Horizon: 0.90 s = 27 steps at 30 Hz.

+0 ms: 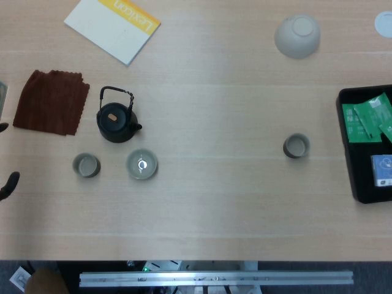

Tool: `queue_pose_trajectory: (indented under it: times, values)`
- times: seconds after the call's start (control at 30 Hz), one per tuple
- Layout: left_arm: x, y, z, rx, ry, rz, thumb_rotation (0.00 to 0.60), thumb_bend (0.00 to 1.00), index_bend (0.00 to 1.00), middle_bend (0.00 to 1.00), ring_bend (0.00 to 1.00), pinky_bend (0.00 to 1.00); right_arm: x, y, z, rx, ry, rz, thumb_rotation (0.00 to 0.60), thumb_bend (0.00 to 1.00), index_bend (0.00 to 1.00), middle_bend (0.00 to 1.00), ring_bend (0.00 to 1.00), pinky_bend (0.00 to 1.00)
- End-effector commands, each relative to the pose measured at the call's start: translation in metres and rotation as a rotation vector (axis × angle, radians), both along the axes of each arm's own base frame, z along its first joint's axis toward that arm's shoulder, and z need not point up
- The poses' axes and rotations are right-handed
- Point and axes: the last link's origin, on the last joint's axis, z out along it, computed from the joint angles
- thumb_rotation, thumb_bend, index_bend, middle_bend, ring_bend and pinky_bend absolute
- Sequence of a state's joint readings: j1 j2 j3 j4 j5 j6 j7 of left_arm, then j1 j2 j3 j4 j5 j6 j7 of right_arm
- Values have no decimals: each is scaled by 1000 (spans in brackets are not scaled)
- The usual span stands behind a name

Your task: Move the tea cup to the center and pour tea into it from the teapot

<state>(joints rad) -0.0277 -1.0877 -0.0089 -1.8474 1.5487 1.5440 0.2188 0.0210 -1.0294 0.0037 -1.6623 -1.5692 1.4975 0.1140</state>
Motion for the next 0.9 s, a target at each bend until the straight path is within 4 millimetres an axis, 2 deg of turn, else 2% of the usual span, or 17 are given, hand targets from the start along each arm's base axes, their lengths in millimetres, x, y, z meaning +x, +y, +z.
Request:
queue_pose_trajectory:
  times: [0.03,0.4,0.73,0.9]
  values:
    - [1,0,0,-1,0,1,600,224,188,84,0,0,0,-1,0,1,-1,0,600,341,134,211,26,116]
    - [4,2,-3,-7,-4,1,600,223,188,82,0,0,-1,-5,-1,6,-15,11,600,340,135,211,26,116]
    - [13,17,-6,-32,-33,-29,600,223,171,88,1,0,2,-13,-2,19,-15,26,600,340,135,209,26,116]
    - [24,26,-9,-102,-91,-58,600,224,147,113,24,0,4,-17,-4,32,-18,26,600,340,135,208,26,116]
